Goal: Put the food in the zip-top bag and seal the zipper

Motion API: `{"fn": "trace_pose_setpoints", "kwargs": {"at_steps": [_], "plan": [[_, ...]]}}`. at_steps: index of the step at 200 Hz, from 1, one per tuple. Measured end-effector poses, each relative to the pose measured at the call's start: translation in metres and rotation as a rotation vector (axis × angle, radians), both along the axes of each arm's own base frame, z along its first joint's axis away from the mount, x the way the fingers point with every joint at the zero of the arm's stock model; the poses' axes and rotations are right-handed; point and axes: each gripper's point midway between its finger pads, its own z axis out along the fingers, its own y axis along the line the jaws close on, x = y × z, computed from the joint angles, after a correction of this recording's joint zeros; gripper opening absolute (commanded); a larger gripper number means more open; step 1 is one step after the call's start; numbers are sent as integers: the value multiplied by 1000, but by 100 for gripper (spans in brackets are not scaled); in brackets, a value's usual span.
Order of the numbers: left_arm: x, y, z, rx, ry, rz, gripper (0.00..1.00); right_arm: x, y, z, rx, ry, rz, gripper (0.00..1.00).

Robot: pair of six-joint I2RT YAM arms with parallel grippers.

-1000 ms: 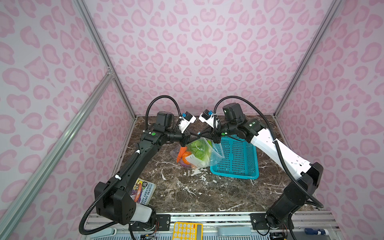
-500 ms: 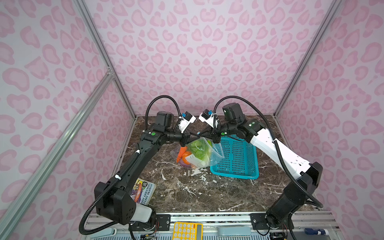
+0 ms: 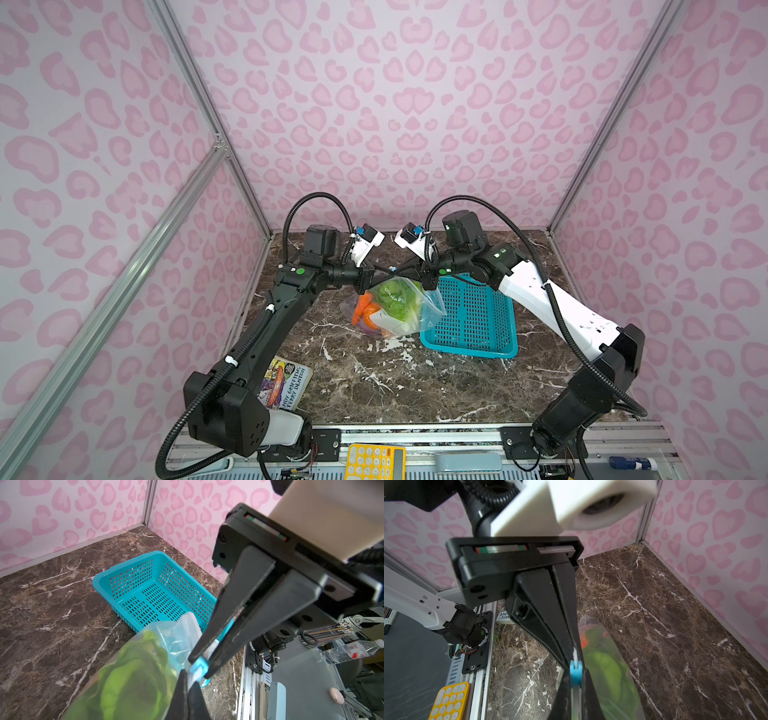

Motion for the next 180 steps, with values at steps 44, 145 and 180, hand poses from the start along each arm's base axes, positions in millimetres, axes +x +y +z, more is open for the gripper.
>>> {"fn": "trace_pose_setpoints", "kwargs": {"at_steps": [44, 145, 180], "plan": [[1, 3, 1, -7, 8, 15, 4, -4, -8, -9, -14, 1, -17, 0], [14, 25, 8, -24, 5, 113, 4, -4, -20, -35, -76, 33, -76, 0], [23, 37, 9, -27, 7, 168, 4, -7, -27, -50, -105, 59, -102, 0]]}}
